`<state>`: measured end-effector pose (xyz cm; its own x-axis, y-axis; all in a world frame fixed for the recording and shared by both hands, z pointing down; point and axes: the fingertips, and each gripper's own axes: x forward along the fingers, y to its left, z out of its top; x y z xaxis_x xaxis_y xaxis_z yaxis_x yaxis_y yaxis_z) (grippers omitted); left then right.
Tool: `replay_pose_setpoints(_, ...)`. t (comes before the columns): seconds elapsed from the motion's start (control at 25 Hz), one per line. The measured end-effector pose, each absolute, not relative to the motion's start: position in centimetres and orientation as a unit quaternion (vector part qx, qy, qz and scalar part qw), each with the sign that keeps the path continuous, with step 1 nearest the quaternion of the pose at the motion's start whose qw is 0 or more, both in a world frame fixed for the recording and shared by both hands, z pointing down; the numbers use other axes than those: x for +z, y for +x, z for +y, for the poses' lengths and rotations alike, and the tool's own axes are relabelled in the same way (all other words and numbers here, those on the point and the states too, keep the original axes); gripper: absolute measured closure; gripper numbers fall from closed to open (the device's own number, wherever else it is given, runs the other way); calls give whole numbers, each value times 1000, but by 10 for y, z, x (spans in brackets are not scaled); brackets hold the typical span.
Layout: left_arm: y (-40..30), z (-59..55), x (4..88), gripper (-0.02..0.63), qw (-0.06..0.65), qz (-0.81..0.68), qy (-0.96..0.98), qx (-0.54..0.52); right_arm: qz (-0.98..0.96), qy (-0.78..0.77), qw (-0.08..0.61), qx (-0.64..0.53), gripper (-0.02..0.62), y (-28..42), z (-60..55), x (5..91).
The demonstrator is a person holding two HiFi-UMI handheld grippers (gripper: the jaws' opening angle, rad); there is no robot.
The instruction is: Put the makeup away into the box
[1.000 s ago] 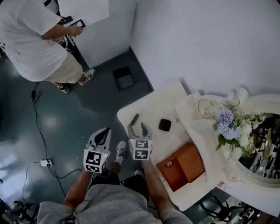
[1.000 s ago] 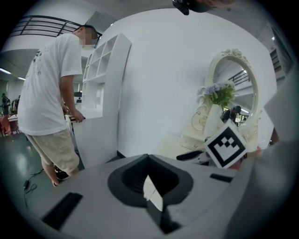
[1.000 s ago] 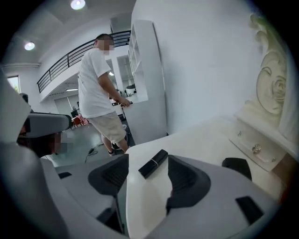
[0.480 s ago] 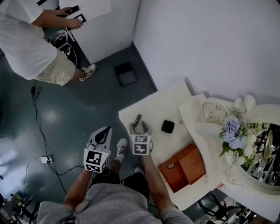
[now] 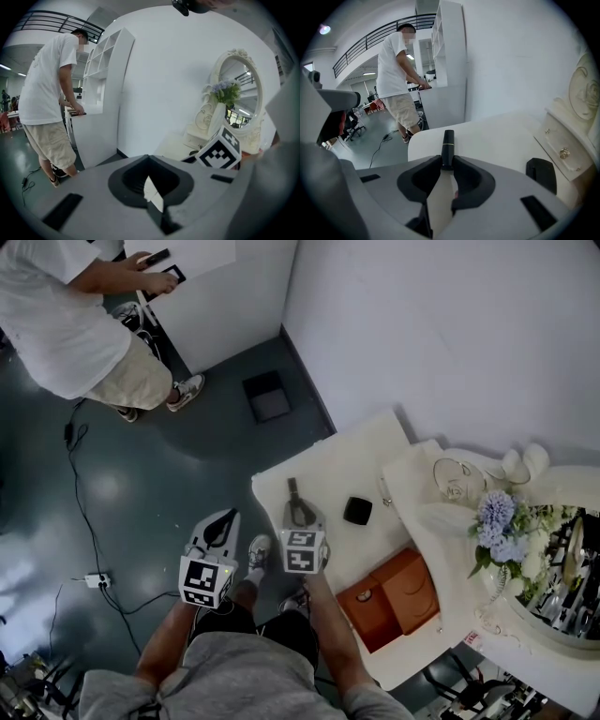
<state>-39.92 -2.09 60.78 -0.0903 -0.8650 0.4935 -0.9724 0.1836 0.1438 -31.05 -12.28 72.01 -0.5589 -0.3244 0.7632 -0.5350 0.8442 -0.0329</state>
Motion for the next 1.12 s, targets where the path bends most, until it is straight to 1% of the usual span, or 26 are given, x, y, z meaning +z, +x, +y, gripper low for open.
replay_pose_setpoints(0.36,-393,-23,591,606,223,-735,631,112,-888,231,373,141,500,-305,-118,696)
replay_pose_setpoints(0.56,-374,-23,577,606,207,-733,639,110,-899,235,344,131,500,-290,-116,667)
replay_pose_setpoints(0.88,-317,-21,551,606,178,-720,662,110,-911,252,302,120,500,-233,-105,619)
replay_pose_setpoints(1.12,-268,-19,532,606,160,-705,683,104,-912,275,282,115,500,-177,-93,592)
